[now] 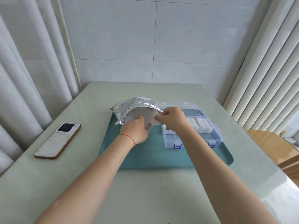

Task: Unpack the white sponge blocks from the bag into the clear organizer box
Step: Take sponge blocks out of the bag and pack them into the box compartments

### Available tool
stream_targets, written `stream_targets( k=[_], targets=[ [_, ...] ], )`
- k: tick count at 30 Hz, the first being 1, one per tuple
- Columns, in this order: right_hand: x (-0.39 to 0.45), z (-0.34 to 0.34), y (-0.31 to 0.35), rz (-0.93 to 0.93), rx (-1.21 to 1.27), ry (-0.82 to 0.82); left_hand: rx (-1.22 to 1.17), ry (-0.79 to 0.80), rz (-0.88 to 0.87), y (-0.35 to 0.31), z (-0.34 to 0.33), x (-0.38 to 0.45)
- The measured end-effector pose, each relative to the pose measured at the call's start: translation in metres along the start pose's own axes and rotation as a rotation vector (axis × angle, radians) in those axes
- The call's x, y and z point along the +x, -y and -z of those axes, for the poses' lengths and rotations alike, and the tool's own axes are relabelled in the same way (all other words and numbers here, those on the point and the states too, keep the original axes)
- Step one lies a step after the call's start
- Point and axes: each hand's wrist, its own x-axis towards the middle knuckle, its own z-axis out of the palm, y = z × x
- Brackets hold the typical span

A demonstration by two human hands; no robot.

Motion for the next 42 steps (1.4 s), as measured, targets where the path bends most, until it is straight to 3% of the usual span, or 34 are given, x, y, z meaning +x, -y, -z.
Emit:
stream_targets(
  k=[6,10,13,15,18,21,24,31,38,42],
  targets=[
    [-0.008,0.035,-0.012,-0.044,0.165,0.165,-0.128,-0.057,0.012,-0.002,0.004,-0.003],
    [-0.006,0.052,-0.02,0.035,0.22,0.296,-0.514,-0.259,0.013,-0.014,0.003,-0.002],
    [-0.006,0.063,-0.022,0.139,0.201,0.399,-1.006,-0.056,0.102,-0.034,0.009,-0.002],
    [-0.008,0.071,-0.021,0.215,0.141,0.455,-1.291,0.236,0.16,-0.045,0.013,0.0],
    [-0.008,0.08,-0.017,0.286,0.086,0.469,-1.48,0.607,0.08,-0.055,0.012,0.001],
    [-0.002,0.085,-0.015,0.303,0.028,0.373,-1.619,0.73,0.065,-0.069,0.01,0.003],
    [0.002,0.087,-0.018,0.347,-0.127,0.226,-1.808,0.694,0.192,-0.076,0.007,0.011],
    [0.0,0.078,-0.018,0.408,-0.433,0.305,-1.915,0.648,0.157,-0.083,0.006,0.032],
    [0.003,0.076,-0.019,0.414,-0.441,0.261,-1.903,0.665,0.159,-0.083,0.005,0.035],
    [-0.001,0.073,-0.015,0.394,-0.436,0.322,-1.779,0.639,0.021,-0.086,0.002,0.033]
  ],
)
